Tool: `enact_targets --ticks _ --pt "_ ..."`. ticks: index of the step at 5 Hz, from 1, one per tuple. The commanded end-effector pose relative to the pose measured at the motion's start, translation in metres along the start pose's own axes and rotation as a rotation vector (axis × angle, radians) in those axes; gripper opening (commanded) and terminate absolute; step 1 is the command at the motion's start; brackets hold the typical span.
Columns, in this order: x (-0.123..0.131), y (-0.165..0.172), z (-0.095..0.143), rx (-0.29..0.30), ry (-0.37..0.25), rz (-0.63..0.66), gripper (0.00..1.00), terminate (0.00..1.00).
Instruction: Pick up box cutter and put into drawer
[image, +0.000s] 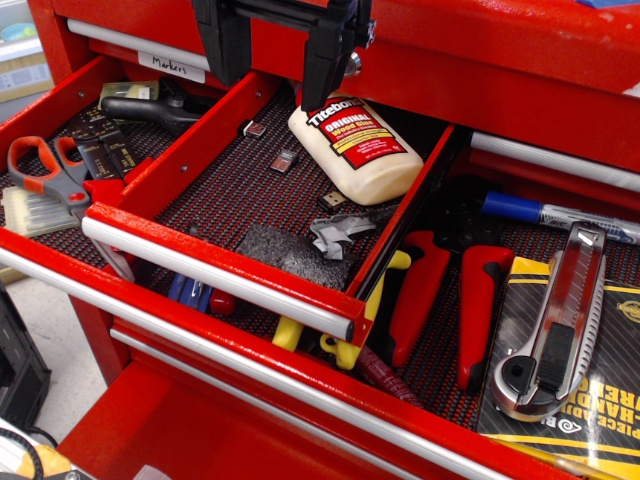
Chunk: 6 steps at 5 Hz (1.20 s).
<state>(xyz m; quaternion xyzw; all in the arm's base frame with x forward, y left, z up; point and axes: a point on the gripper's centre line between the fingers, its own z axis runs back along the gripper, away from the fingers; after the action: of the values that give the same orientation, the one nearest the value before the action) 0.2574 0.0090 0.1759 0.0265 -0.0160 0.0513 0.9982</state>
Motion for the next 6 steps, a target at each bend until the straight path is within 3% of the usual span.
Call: enact_targets --ticks 1,2,3,4,5,6 --pt "0.0 0.0 0.0 0.0 0.0 0.0 1.0 0.0" --pt "-0.019 -0.048 0.009 0.0 -0.01 -0.036 1.0 0.0" --pt "-0.018 -0.099 0.012 0.022 0.004 0.005 1.0 0.0" --pt "-0.028 -0.149 -0.006 0.03 -0.032 0.048 1.0 0.0" --pt "-0.035 -0.186 -0.034 -0.045 -0.07 0.116 1.0 0.0" --pt "-0.029 -0.194 -0.053 -0.065 -0.093 0.095 1.0 0.0"
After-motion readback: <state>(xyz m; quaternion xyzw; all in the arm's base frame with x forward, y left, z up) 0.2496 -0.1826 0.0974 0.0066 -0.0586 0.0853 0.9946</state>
